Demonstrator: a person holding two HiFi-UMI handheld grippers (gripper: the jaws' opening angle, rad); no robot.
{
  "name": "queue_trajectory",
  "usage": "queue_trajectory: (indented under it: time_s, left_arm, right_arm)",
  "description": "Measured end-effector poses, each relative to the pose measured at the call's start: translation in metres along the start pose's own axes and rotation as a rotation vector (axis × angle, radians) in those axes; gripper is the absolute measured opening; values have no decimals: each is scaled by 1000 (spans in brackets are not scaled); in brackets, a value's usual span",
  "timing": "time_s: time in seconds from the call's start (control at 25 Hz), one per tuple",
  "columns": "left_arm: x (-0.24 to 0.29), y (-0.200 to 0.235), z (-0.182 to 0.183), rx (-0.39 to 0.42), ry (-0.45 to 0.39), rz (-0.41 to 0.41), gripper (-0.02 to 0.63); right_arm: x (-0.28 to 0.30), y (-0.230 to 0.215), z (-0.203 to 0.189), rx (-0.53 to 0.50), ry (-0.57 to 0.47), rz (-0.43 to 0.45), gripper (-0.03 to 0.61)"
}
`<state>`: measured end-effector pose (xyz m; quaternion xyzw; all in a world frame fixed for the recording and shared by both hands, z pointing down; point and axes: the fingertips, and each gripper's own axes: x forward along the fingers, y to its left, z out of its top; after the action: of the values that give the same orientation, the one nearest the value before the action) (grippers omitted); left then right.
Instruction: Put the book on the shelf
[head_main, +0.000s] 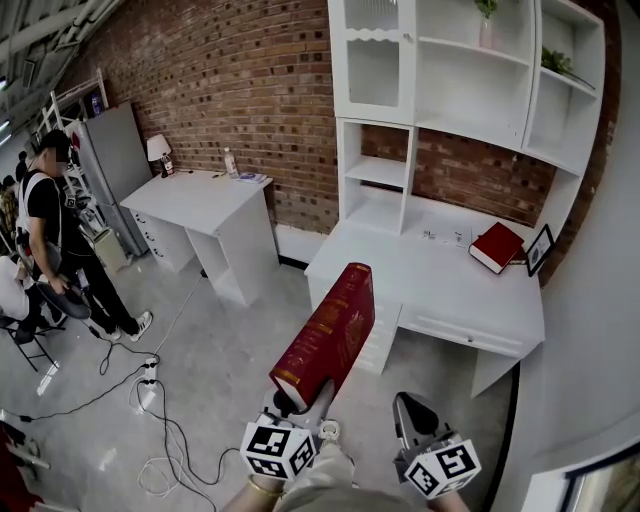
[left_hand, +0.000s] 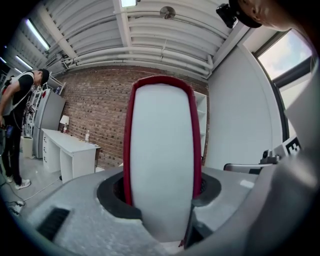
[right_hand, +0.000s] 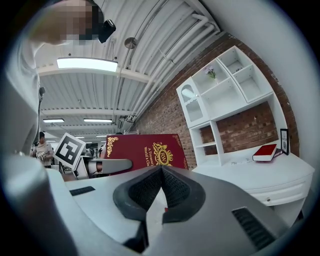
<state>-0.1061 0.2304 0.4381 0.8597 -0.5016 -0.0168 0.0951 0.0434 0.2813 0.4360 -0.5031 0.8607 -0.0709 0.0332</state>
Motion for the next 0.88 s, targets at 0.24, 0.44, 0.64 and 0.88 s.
queue_trajectory:
  time_s: [0.24, 0.44, 0.64, 0.88]
  left_arm:
    - [24, 11, 7, -10, -7, -5, 230]
    - [41, 23, 9, -15, -8, -3, 230]
    - [60, 35, 13, -17, -6, -8, 232]
    - [82, 44, 19, -22, -5, -15, 230]
  right_arm:
    - [23, -16, 5, 8, 5, -7, 8]
    - [43, -27, 7, 6, 8, -7, 8]
    - [64, -34, 10, 5, 4, -7, 8]
    - [86, -44, 15, 4, 8, -7, 8]
